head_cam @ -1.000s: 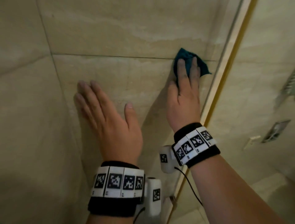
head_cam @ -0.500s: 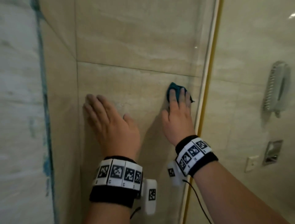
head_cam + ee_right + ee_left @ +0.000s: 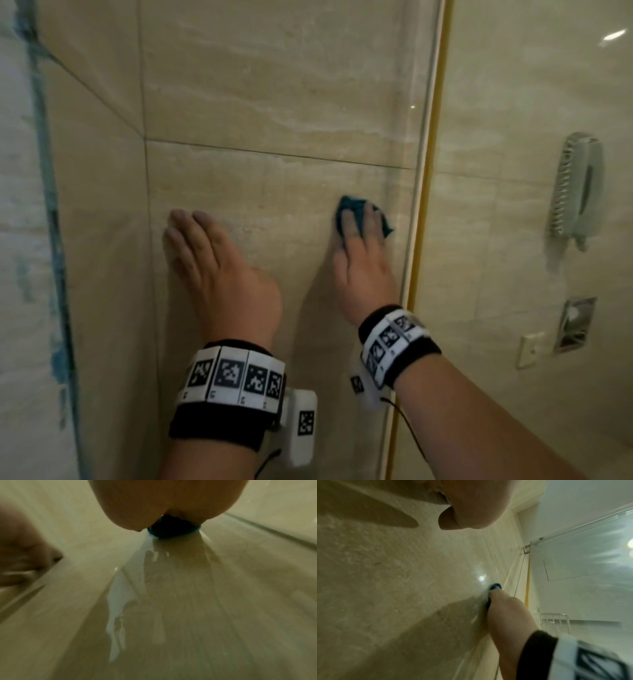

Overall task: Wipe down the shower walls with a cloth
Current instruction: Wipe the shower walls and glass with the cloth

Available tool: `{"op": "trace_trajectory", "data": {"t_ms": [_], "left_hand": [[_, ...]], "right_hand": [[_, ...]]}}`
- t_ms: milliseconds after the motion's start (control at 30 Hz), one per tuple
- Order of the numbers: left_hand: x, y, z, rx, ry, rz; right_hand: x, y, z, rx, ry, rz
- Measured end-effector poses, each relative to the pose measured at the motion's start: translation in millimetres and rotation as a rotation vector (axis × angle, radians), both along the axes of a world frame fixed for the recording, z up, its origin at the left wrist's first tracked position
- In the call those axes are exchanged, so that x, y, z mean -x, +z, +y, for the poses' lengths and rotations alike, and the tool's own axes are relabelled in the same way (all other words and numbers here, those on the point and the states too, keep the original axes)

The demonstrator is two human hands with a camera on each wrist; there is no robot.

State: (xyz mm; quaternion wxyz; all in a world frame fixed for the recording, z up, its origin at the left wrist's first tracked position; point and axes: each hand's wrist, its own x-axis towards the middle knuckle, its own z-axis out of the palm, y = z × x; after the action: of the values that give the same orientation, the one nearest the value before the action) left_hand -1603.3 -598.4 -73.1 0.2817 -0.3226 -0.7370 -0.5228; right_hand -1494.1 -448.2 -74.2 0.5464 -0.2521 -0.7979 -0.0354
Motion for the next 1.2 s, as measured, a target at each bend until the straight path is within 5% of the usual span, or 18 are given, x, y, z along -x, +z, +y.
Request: {"op": "trace_trajectory", "data": {"t_ms": [167,233,500,800,933,1067,1200], "left_hand": [[1,0,1,0.027,-0.003,0.001],[2,0,2,0.034,0.010,0.003],[0,-1,-1,0.026,0.009,0.029],[0,-1,1,0.048,0.025,0.021],[1,-2,-2,0.088,0.037,0.020],[0,-2,-2,0.100,0.049,0.017],[-2,-2,-3,0.085,0.032,0.009]], "right_hand": [[0,58,22,0.113,-0.060,0.191],[6,57,15,0.020,-0.067,0.165],[12,-51,3,-0.080,0.019,0.009],[2,39,20,0.278,0.044,0.308],[18,68,1,0.115,0.095,0.204],[10,53,6,-0.056,0.095,0.024],[-8,57,29,0.095,0.086,0.199]]}}
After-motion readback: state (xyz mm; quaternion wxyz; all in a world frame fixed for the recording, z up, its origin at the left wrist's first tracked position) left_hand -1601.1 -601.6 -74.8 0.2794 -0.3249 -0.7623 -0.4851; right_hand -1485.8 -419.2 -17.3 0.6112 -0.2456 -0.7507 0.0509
